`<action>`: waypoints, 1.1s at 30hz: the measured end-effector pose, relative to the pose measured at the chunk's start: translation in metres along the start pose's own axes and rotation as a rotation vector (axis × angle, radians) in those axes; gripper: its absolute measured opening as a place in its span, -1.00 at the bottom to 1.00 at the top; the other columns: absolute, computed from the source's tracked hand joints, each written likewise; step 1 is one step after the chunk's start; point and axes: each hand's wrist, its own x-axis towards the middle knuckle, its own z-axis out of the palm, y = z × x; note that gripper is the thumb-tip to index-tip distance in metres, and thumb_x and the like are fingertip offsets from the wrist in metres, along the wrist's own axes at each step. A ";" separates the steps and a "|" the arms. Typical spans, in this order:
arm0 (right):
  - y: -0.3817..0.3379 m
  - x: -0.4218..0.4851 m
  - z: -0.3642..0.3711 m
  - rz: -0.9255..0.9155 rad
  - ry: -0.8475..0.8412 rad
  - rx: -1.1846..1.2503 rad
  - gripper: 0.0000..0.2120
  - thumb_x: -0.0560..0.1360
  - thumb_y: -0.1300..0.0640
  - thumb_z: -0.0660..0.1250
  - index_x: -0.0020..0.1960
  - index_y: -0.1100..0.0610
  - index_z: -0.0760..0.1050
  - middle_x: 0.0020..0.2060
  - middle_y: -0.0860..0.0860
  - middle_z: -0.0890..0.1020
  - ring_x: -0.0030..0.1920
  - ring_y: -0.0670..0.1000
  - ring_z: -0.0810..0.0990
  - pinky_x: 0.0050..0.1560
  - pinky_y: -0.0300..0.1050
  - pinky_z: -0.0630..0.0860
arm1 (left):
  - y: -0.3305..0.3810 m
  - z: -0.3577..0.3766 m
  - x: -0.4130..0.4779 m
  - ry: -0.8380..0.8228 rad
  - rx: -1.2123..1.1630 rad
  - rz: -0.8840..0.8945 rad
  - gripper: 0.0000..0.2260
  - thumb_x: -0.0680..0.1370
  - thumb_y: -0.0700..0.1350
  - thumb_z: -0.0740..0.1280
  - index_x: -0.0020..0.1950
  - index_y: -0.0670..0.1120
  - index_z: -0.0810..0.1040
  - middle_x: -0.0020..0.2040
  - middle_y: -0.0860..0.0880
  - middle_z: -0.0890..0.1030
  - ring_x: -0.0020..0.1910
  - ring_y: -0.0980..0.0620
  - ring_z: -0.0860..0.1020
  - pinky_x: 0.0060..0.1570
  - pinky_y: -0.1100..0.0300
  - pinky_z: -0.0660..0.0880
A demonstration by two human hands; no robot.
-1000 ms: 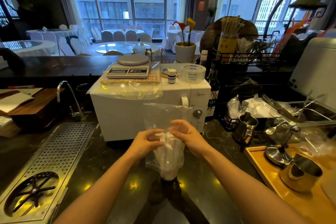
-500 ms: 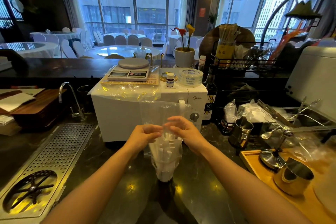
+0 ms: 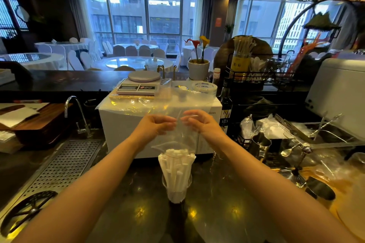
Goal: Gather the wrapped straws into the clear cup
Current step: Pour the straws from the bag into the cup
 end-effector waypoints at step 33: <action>0.118 -0.092 -0.126 0.446 0.535 -0.521 -0.54 0.58 0.22 0.11 -0.50 0.09 0.24 -0.51 0.04 0.36 -0.42 -0.01 0.35 -0.33 -0.09 0.28 | -0.085 0.204 0.005 0.063 0.005 -0.379 -0.78 0.56 -0.14 0.19 -0.29 -0.12 0.31 -0.35 -0.04 0.40 -0.35 0.01 0.42 -0.40 0.20 0.39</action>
